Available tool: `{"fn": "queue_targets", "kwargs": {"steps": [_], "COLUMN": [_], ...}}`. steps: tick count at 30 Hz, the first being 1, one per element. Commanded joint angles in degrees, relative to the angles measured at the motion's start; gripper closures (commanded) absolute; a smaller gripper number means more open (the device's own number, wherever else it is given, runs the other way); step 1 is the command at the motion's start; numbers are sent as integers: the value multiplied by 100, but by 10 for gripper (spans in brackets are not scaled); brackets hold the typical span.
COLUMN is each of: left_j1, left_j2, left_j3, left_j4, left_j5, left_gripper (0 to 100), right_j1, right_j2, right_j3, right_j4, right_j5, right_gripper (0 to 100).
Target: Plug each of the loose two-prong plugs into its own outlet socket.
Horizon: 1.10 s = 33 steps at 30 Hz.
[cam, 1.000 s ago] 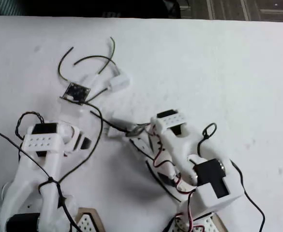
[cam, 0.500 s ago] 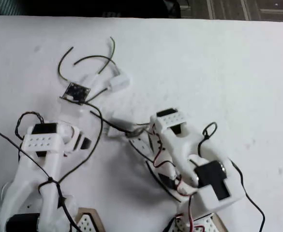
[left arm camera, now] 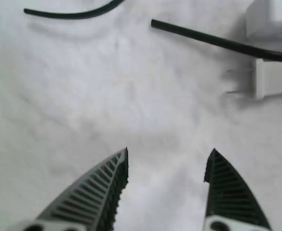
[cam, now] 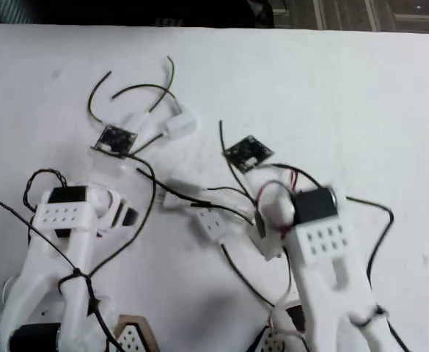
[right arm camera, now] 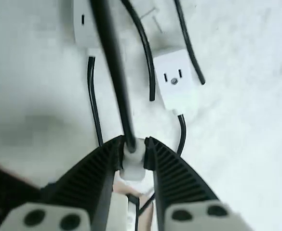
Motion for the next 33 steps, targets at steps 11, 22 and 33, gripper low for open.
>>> {"fn": "queue_targets", "kwargs": {"steps": [11,22,33], "left_j1": [1332,3301,3952], "left_j2": [-180,-145,242], "left_j3": [-1222,-1547,-1609], "left_j4": [1055,1266,738], "left_j5": [-501,2374,4316], "left_gripper": [735,736,736], "right_j1": [189,1508,1798], "right_j2": [-2088,-2202,-2220], "right_j3": [2084,2180,2180], "right_j4": [-2325,-2440,-2431], "right_j5": [-1846,-1881,-1881], "right_gripper": [981,981,981]}}
